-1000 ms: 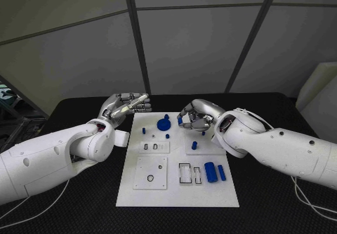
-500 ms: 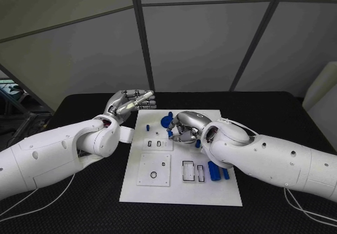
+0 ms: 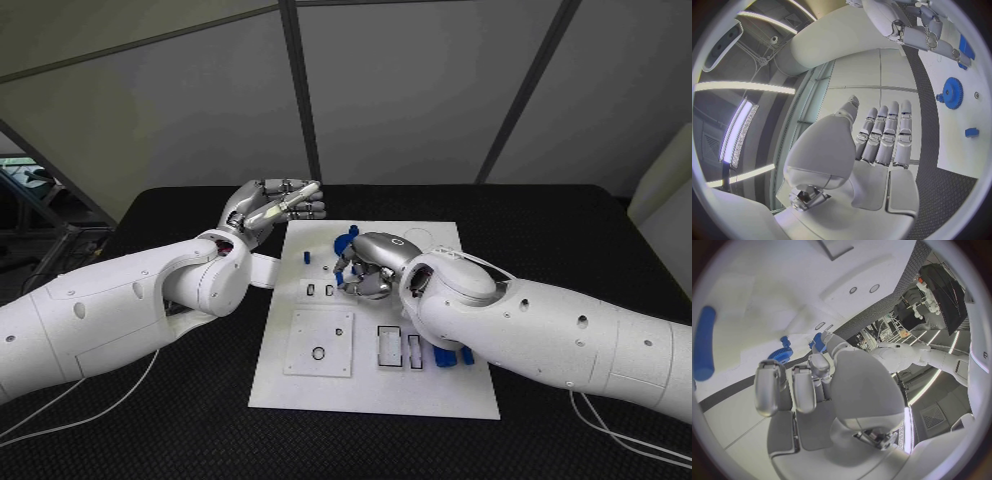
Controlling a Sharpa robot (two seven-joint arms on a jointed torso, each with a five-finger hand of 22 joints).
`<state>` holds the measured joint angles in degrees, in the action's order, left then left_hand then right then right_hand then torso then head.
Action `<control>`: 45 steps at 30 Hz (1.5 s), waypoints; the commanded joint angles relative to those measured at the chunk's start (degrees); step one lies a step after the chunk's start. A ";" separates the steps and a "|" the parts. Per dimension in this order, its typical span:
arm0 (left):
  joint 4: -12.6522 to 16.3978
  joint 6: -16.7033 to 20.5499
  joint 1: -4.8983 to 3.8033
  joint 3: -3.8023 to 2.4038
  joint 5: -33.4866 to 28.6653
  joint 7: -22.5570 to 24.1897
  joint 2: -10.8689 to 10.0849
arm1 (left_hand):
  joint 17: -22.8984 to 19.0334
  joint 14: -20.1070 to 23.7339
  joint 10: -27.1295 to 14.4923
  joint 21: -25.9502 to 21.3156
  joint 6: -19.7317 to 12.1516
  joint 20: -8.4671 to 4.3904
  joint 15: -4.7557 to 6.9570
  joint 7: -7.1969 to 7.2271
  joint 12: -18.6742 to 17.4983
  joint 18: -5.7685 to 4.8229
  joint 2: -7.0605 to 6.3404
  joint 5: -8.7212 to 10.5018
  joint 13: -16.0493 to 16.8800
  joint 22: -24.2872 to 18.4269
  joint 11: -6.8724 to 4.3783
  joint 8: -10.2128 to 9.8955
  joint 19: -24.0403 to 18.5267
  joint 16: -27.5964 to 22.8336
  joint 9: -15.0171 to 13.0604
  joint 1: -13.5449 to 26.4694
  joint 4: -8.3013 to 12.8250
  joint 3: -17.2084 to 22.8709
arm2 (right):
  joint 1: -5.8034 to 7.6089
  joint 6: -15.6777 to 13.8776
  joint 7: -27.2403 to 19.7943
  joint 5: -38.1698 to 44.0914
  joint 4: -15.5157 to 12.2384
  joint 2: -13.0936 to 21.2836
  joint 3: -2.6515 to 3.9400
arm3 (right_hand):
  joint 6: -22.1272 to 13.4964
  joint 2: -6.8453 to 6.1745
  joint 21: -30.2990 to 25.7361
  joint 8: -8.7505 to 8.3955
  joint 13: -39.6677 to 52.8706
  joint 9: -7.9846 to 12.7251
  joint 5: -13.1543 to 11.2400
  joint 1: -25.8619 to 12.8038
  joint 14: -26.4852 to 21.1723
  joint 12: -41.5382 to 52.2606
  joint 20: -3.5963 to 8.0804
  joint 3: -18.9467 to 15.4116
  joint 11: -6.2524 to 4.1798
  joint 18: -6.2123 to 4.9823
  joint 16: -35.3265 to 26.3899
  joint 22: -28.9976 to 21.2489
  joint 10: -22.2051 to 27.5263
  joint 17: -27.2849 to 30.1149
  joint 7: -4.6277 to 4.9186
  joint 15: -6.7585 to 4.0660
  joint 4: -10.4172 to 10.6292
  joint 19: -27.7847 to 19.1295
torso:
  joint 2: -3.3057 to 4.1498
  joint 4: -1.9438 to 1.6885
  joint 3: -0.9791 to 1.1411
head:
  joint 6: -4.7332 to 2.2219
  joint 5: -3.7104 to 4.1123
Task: Assemble the parts on the task board
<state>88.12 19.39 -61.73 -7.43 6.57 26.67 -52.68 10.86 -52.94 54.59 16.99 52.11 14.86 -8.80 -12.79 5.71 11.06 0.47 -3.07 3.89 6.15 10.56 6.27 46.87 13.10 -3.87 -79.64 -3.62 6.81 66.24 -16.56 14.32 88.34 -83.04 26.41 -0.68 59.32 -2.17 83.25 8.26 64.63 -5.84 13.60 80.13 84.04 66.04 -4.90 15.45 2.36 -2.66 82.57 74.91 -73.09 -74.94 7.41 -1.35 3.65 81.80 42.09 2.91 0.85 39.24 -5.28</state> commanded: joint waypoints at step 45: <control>-0.14 -0.89 -0.11 -0.04 0.28 -0.11 0.60 | -0.11 -0.13 0.29 -0.21 0.14 0.16 0.13 -0.23 -0.41 -0.57 0.43 0.04 -0.04 -0.13 0.16 -0.23 -0.13 -0.38 0.01 -0.12 0.32 -0.11 | -0.27 5.50 1.26 3.65 2.80 -2.03 -1.92 | -1.92 -1.82 -0.44 -0.97 -1.09 0.30 -1.05 -2.70 3.17 -1.44 -0.21 -0.57 0.82 -0.45 -0.29 1.18 1.17 -1.44 0.87 0.23 0.76 -0.64 | -0.05 0.10 0.06 | 1.18 -0.55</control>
<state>87.96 19.25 -61.74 -7.44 6.57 26.38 -52.14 10.82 -52.94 54.59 16.99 52.11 14.86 -8.80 -12.79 5.51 11.06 0.47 -3.07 3.89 6.10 10.56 6.27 46.87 13.10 -3.87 -79.64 -3.62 6.81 66.11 -13.75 14.69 91.40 -80.29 24.35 -2.44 57.92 -3.73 82.97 7.45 63.58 -5.39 12.75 77.48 84.05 64.91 -5.10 15.03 3.08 -2.66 82.57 74.90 -72.36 -74.92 8.27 -1.34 4.07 81.59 42.04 3.03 0.90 40.37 -5.86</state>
